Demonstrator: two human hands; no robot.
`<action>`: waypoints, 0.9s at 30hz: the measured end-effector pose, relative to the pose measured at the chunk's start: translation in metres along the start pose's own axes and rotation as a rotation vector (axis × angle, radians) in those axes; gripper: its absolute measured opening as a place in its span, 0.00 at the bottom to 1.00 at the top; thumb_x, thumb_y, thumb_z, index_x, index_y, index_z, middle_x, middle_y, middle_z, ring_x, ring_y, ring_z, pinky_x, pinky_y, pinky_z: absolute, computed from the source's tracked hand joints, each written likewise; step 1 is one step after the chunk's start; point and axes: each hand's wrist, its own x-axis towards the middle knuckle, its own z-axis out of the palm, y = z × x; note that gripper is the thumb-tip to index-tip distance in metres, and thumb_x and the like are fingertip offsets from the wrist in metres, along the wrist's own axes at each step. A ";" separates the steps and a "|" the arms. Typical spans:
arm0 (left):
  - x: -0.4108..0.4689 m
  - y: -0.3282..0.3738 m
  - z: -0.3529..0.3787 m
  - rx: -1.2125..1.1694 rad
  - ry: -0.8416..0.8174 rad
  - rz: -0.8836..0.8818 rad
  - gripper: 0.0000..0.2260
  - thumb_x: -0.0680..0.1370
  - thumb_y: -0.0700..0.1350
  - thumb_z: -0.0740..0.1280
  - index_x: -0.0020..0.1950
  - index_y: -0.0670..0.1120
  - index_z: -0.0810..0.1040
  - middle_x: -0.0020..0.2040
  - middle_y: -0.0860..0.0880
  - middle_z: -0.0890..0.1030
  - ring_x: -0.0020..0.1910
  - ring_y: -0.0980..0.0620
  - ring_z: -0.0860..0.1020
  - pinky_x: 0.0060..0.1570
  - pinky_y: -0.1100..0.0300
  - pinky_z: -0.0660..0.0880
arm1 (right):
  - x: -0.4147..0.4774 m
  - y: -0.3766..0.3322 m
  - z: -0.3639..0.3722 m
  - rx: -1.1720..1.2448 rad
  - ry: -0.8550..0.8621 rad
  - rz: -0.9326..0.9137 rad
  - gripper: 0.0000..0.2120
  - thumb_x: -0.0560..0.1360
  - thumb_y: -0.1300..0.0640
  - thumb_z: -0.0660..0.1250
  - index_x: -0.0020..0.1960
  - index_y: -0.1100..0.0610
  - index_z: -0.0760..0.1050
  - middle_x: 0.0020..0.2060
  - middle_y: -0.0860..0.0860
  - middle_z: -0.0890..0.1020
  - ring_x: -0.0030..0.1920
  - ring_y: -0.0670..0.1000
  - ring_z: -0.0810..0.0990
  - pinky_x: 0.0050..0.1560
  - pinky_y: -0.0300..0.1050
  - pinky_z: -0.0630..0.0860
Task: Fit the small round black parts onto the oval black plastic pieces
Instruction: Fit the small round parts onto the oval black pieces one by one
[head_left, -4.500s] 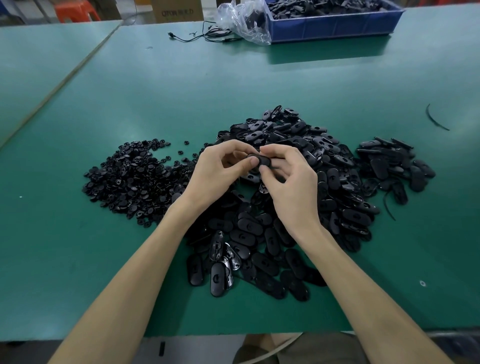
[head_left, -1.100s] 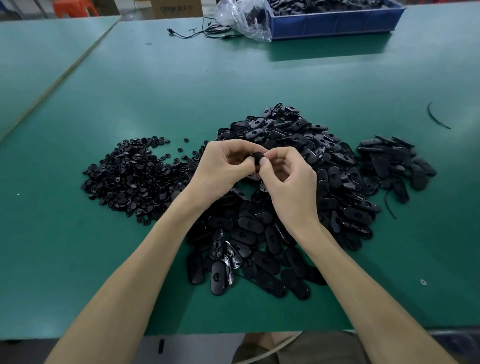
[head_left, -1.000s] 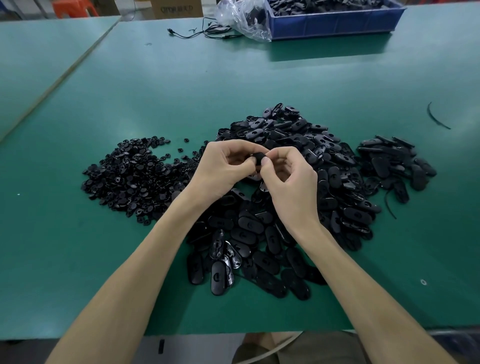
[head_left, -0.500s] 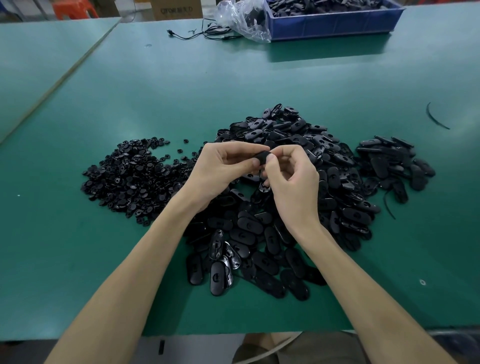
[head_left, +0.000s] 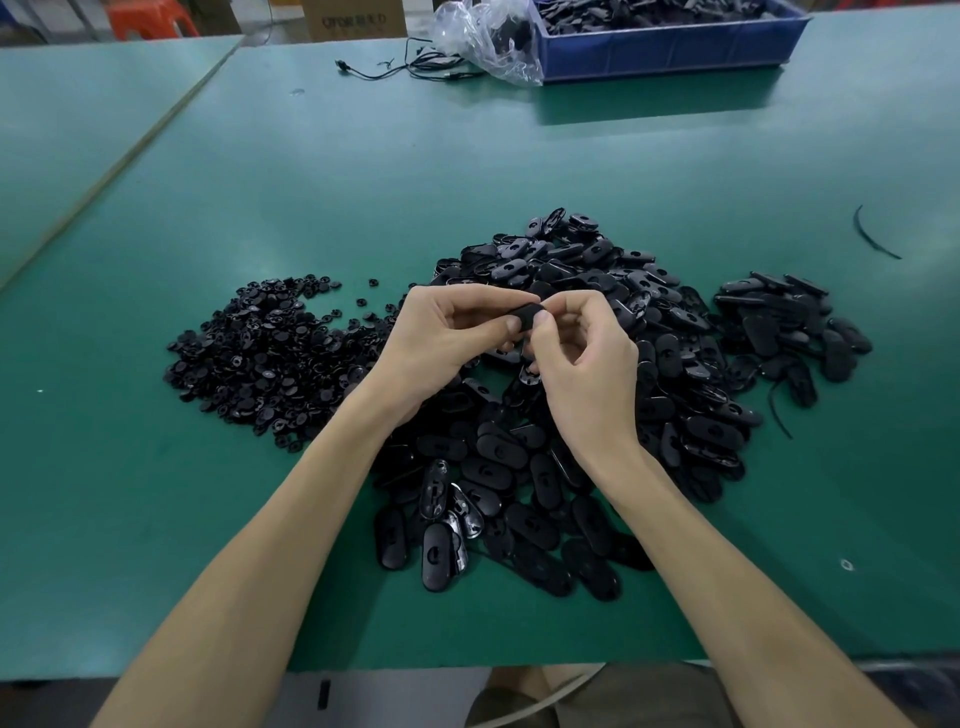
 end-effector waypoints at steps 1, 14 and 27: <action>0.000 0.000 0.000 0.001 0.000 0.000 0.13 0.78 0.30 0.71 0.62 0.36 0.83 0.53 0.39 0.87 0.47 0.47 0.84 0.53 0.57 0.82 | 0.000 0.000 0.000 -0.003 -0.002 0.000 0.03 0.82 0.58 0.67 0.52 0.52 0.76 0.40 0.47 0.83 0.38 0.47 0.83 0.40 0.39 0.80; 0.000 0.000 0.001 -0.002 -0.003 0.004 0.12 0.78 0.30 0.71 0.60 0.37 0.84 0.52 0.41 0.87 0.48 0.52 0.85 0.46 0.64 0.80 | 0.001 0.002 0.000 -0.012 -0.005 0.008 0.03 0.84 0.53 0.67 0.51 0.50 0.76 0.42 0.48 0.84 0.41 0.51 0.84 0.44 0.49 0.83; 0.001 -0.001 0.002 0.004 0.002 -0.014 0.09 0.80 0.31 0.69 0.59 0.37 0.85 0.51 0.44 0.87 0.45 0.55 0.84 0.44 0.65 0.79 | 0.000 0.001 0.000 0.013 -0.022 0.005 0.03 0.83 0.54 0.68 0.51 0.51 0.77 0.41 0.47 0.84 0.40 0.49 0.85 0.41 0.44 0.82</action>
